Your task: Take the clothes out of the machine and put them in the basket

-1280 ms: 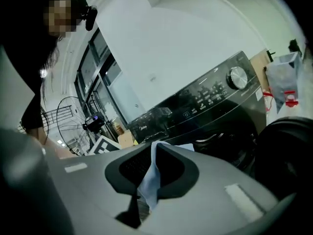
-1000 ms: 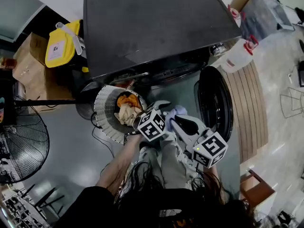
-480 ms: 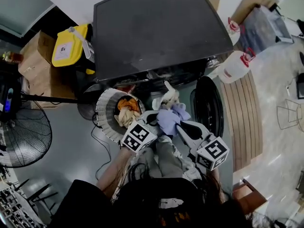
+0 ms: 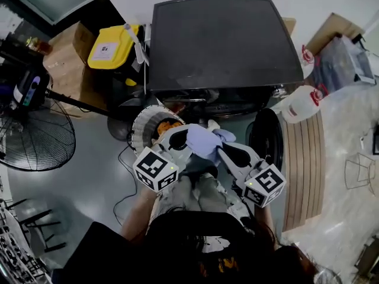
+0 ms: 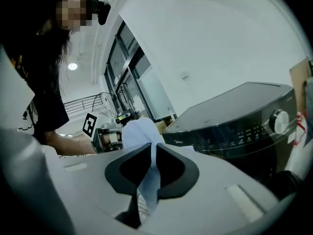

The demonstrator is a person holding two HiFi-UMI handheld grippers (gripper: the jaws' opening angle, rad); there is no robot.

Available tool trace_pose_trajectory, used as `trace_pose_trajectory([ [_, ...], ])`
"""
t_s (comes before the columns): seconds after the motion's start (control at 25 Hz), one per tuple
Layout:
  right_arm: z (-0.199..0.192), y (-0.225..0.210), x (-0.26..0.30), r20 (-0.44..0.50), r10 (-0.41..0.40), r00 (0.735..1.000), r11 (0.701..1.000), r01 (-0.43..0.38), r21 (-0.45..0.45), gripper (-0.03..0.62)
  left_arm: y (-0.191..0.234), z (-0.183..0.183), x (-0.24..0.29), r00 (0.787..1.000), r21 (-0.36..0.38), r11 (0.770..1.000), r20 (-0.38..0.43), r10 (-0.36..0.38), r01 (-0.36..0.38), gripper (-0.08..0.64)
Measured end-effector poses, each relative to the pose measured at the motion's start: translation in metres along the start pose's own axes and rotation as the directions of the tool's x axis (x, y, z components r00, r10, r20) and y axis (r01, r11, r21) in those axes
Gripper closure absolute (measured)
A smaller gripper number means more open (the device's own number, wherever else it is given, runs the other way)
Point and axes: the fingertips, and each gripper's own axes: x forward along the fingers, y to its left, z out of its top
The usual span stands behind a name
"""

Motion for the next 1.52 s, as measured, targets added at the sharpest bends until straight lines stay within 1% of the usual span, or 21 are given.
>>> trace_pose_trajectory([
  [0.12,0.010,0.022,0.019,0.001,0.065,0.998,0.998,-0.065,-0.019,0.535,0.007,0.016,-0.031,0.997,-0.002,0.998,0.051,0.064,-0.064,0.528],
  [0.24,0.017,0.048,0.038,-0.001,0.127,0.992,0.991,-0.127,-0.041,0.535,0.015,0.031,-0.064,0.988,0.004,0.993,0.095,0.120,-0.121,0.528],
  [0.36,0.025,0.075,0.056,0.005,0.179,0.984,0.982,-0.179,-0.054,0.535,0.020,0.049,-0.096,0.978,0.028,0.984,0.122,0.171,-0.175,0.528],
  [0.48,0.033,0.100,0.077,0.007,0.224,0.975,0.973,-0.223,-0.065,0.535,0.031,0.058,-0.128,0.965,0.053,0.974,0.154,0.210,-0.221,0.528],
  [0.64,0.039,0.132,0.107,-0.004,0.278,0.961,0.956,-0.277,-0.093,0.535,0.049,0.072,-0.169,0.948,0.073,0.956,0.170,0.269,-0.284,0.528],
  [0.8,0.038,0.160,0.140,-0.026,0.302,0.953,0.947,-0.303,-0.106,0.535,0.071,0.068,-0.208,0.934,0.083,0.941,0.179,0.310,-0.328,0.528],
  [0.96,0.028,0.183,0.168,-0.053,0.306,0.950,0.945,-0.310,-0.106,0.535,0.092,0.057,-0.242,0.929,0.073,0.934,0.156,0.336,-0.350,0.528],
  [1.12,0.009,0.196,0.195,-0.102,0.290,0.952,0.949,-0.300,-0.096,0.535,0.114,0.036,-0.265,0.932,0.061,0.933,0.105,0.348,-0.355,0.528],
  [1.24,-0.011,0.197,0.212,-0.149,0.258,0.955,0.959,-0.272,-0.085,0.534,0.132,0.010,-0.273,0.937,0.053,0.936,0.042,0.347,-0.349,0.528],
  [1.4,-0.045,0.194,0.229,-0.218,0.198,0.956,0.974,-0.216,-0.061,0.535,0.149,-0.033,-0.280,0.945,0.042,0.946,-0.061,0.322,-0.320,0.528],
  [1.52,-0.071,0.187,0.239,-0.264,0.153,0.952,0.984,-0.171,-0.044,0.534,0.159,-0.068,-0.280,0.944,0.049,0.954,-0.141,0.299,-0.295,0.528],
])
